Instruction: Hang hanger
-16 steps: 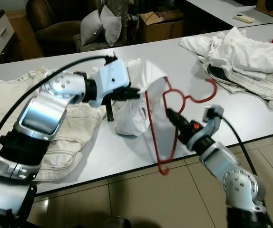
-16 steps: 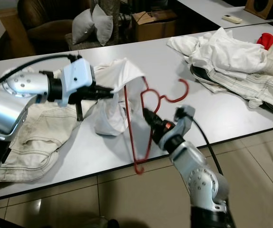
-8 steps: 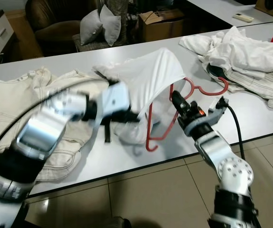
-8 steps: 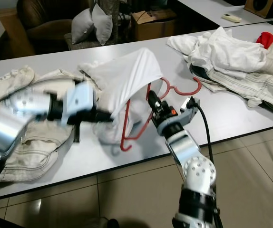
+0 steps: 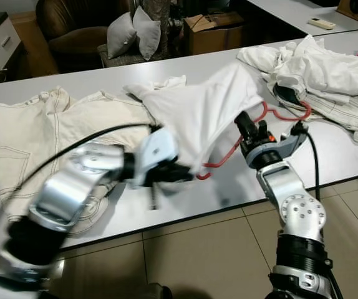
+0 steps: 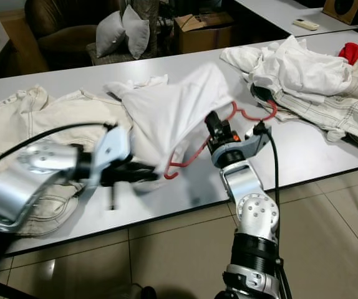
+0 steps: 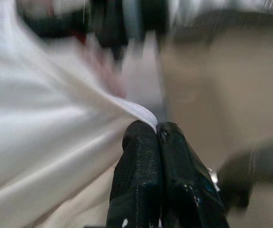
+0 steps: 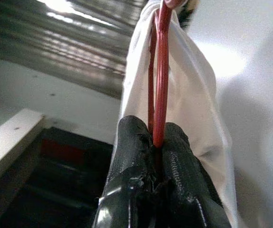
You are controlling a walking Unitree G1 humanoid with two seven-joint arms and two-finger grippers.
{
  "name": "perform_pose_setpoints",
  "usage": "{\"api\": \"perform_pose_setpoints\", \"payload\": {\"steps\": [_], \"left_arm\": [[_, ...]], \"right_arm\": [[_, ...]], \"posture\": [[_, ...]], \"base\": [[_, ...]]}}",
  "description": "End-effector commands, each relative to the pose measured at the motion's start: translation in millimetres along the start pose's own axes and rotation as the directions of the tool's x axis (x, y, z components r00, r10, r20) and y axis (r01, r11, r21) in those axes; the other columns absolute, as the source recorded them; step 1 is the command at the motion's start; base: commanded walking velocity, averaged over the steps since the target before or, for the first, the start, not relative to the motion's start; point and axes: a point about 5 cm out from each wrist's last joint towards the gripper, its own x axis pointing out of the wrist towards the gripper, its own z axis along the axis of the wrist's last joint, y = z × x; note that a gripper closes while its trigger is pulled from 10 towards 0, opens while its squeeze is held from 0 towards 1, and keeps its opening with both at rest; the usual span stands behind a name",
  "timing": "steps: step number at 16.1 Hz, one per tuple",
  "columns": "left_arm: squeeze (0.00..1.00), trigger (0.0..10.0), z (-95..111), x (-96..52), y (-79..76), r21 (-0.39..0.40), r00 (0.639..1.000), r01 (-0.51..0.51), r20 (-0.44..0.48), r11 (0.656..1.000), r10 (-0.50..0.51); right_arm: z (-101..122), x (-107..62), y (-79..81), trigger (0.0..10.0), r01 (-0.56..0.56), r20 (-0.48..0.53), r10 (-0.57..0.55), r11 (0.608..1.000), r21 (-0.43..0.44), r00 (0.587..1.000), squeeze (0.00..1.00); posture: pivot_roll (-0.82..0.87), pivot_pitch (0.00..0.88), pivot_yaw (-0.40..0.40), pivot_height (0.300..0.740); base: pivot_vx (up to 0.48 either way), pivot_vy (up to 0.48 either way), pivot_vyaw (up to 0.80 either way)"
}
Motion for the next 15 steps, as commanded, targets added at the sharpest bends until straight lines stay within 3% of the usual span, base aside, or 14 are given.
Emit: {"api": "perform_pose_setpoints", "payload": {"steps": [1, 4, 6, 9, 10, 11, 12, 13, 15], "left_arm": [[0.00, 0.0, 16, 0.8, -0.3, -0.016, 0.997, -0.001, 0.079, 1.000, 0.003], [0.00, 0.0, 34, 19.4, 1.0, -0.118, 0.973, 0.001, 0.231, 0.993, 0.027], [0.00, 0.0, 45, 28.2, 2.7, -0.224, 0.956, 0.026, 0.289, 0.974, 0.041], [0.00, 0.0, 21, 29.2, 0.1, -0.136, 0.993, -0.031, 0.107, 0.990, 0.046], [0.00, 0.0, 21, 33.8, 0.0, -0.142, 0.993, -0.042, 0.108, 0.989, 0.057], [0.00, 9.3, 24, 40.1, -0.8, -0.123, 0.991, -0.071, 0.100, 0.990, 0.084], [0.00, 10.0, 27, 44.1, -2.4, -0.143, 0.990, -0.070, 0.112, 0.987, 0.086], [1.00, 10.0, 25, 44.0, -6.3, -0.156, 0.991, -0.052, 0.110, 0.986, 0.069], [1.00, 10.0, 21, 38.1, -10.5, -0.150, 0.994, -0.042, 0.094, 0.988, 0.056]], "right_arm": [[-17, 9.2, 14.8, 10.0, -0.022, -0.007, 0.023, 0.998, 0.058, 1.000, 0.00], [-20, 10.1, 17.8, 10.0, -0.026, 0.005, 0.026, 0.991, 0.134, 1.000, 0.00], [-20, 10.4, 17.3, 10.0, -0.011, 0.002, 0.011, 0.995, 0.103, 1.000, 0.00], [-13, 8.8, 24.2, 10.0, -0.057, 0.028, 0.053, 0.983, 0.172, 0.998, 0.00], [-11, 8.3, 27.1, 10.0, -0.082, 0.040, 0.075, 0.972, 0.221, 0.996, 0.00], [-10, 8.4, 27.6, 10.0, -0.091, 0.043, 0.084, 0.972, 0.218, 0.996, 0.00], [-10, 8.8, 27.2, 10.0, -0.083, 0.039, 0.078, 0.981, 0.176, 0.996, 0.00], [-11, 8.8, 24.3, 10.0, -0.062, 0.028, 0.058, 0.988, 0.142, 0.998, 0.00], [-10, 7.5, 21.6, 10.0, -0.053, 0.016, 0.051, 0.991, 0.123, 0.999, 0.00]], "posture": [[0.01, 0.000, 0.083, 0.740], [0.01, 0.000, 0.089, 0.740], [0.00, 0.000, 0.098, 0.740], [0.01, 0.000, 0.098, 0.740], [0.01, 0.000, 0.090, 0.740], [0.01, 0.000, 0.089, 0.740], [0.01, 0.000, 0.082, 0.740], [0.01, 0.000, 0.076, 0.740], [0.02, 0.000, 0.067, 0.740]], "base": [[0.000, 0.000, 0.00], [0.000, 0.000, 0.00], [0.000, 0.000, 0.00], [0.000, 0.000, 0.00], [0.000, 0.000, 0.00], [0.000, 0.000, 0.00], [0.000, 0.000, 0.00], [0.000, 0.000, 0.00], [0.000, 0.000, 0.00]]}}
